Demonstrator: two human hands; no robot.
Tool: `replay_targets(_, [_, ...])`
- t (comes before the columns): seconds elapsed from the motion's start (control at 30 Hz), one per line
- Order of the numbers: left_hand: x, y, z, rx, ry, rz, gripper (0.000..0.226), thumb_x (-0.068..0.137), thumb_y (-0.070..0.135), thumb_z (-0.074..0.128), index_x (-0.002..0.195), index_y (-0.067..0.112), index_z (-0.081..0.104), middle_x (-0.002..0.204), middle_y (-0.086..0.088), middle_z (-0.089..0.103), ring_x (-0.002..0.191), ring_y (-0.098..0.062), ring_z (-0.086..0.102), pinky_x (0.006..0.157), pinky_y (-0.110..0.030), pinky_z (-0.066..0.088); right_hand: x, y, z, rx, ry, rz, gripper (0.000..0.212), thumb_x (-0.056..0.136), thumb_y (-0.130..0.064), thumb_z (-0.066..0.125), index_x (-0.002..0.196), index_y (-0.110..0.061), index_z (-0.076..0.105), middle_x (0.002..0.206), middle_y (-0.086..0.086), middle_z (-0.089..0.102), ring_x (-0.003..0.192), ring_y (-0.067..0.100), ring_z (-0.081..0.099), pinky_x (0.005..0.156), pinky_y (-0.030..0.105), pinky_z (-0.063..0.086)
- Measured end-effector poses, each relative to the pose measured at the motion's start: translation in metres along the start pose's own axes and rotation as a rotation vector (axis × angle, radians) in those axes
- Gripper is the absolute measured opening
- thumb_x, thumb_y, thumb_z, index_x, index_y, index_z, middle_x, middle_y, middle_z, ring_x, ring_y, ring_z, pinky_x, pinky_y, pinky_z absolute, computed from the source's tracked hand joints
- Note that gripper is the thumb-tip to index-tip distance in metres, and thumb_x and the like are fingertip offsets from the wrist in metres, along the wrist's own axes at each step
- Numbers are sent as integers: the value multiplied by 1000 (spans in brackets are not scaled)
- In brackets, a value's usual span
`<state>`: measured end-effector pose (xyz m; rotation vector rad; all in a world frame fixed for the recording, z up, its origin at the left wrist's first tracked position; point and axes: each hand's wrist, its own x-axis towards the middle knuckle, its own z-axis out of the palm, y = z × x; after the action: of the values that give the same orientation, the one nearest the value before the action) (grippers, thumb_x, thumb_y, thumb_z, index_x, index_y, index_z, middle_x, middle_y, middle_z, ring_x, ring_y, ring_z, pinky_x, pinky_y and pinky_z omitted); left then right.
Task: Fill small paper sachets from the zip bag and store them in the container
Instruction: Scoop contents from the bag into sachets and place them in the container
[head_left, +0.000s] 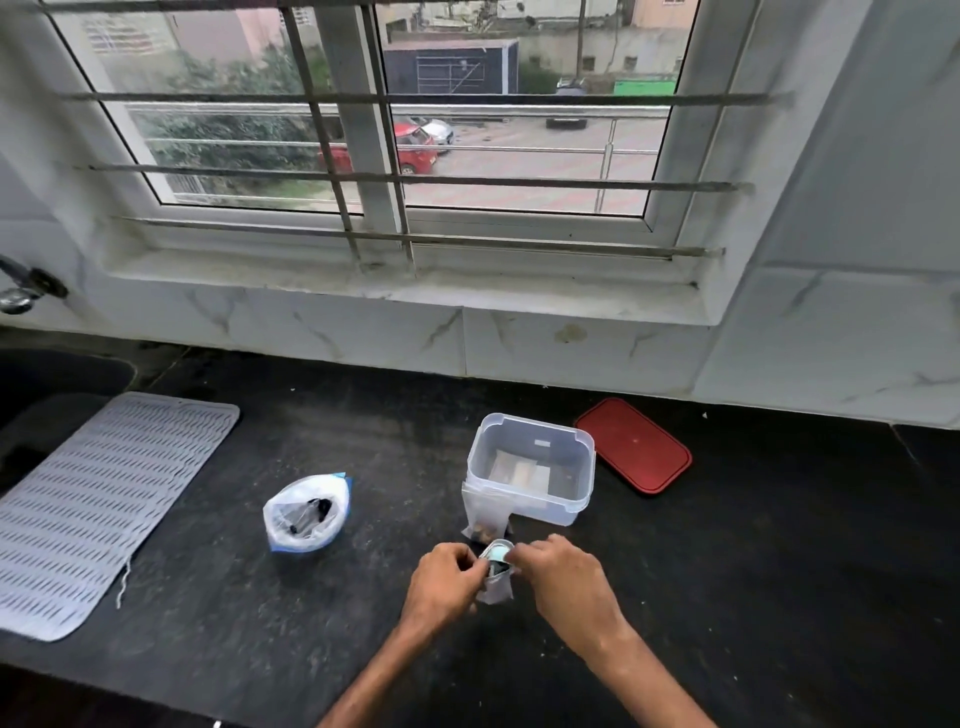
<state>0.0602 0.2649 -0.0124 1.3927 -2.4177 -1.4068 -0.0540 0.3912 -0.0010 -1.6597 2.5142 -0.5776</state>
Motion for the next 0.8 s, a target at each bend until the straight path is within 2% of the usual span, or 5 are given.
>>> replay_targets(0.1, [-2,0,0,-58,3,-23,30,88,30,63,62,17,60,58,0,70,49,-18,69,54,-27,54,-5,5,7,-87,27,-90,41,52,-13,91,81,-33,70,67,-16,65,61,5,56,41,19,48])
replay_targets(0.27, [-4,-1,3,-109,3,-76,30,91,30,61,65,16,62,57,2,68,50,-22,69,48,-22,45,-10,10,14,14,102,-20,37,64,-15,87,92,-35,71,79,-18,70,67,6,62,49,23,54])
replay_targets(0.43, [1,-3,5,-175,25,-126,35,92,35,63,65,14,59,56,0,67,46,-19,66,36,-17,35,-1,11,15,518,78,329,24,79,-23,76,96,-40,74,87,-26,72,82,-6,68,73,23,57])
replay_targets(0.57, [12,-6,4,-207,47,-148,35,91,37,63,64,14,59,57,-10,70,48,-22,68,44,-22,43,8,11,8,774,58,429,21,78,-11,77,87,-29,79,82,-20,74,78,-3,70,69,21,53])
replay_targets(0.8, [21,-9,5,-247,13,-132,33,93,31,61,67,11,60,57,-4,68,43,-20,64,38,-23,40,13,14,23,42,135,34,31,75,-13,78,97,-34,71,87,-16,71,77,8,67,57,30,58])
